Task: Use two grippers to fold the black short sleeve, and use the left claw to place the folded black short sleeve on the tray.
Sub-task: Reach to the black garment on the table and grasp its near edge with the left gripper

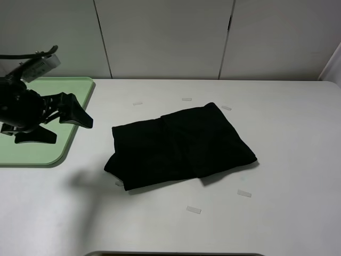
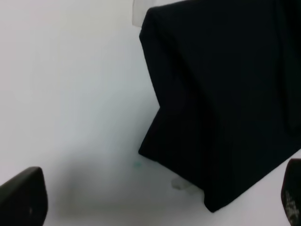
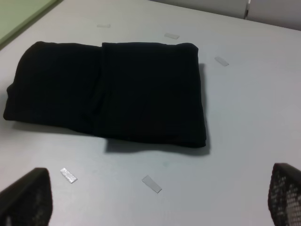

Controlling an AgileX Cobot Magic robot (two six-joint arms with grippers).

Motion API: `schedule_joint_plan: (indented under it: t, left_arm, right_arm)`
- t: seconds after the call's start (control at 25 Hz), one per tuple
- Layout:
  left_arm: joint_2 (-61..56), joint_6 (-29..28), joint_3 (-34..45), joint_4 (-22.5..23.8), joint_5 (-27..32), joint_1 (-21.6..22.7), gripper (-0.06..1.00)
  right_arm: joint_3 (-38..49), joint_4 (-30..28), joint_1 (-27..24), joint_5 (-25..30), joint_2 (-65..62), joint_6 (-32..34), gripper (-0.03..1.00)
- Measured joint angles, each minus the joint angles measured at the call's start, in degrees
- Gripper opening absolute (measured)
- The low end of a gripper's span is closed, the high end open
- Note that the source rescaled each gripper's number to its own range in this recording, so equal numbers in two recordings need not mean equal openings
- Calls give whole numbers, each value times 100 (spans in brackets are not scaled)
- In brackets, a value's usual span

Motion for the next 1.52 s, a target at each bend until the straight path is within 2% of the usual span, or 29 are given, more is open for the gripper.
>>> schedule_joint_plan:
  t: [0.08, 0.4, 0.56, 0.68, 1.04, 1.52]
  left_arm:
    - [346, 268, 0, -298, -119, 0, 99]
    - [1243, 747, -6, -707, -519, 0, 99]
    - [1415, 1317, -6, -1269, -773, -138, 99]
    - [1533, 1875, -6, -1893, -903, -335, 98]
    - [1871, 3175, -13, -3488, -918, -849, 98]
    - [2410, 4010, -177, -4445, -1007, -1194, 96]
  right_arm:
    - [0, 0, 0, 0, 0, 0, 100]
    - [0, 0, 0, 0, 0, 0, 100]
    - [0, 0, 0, 0, 0, 0, 100]
    - [0, 0, 0, 0, 0, 0, 100]
    - [0, 0, 0, 0, 0, 0, 100]
    - [0, 0, 0, 0, 0, 0, 100]
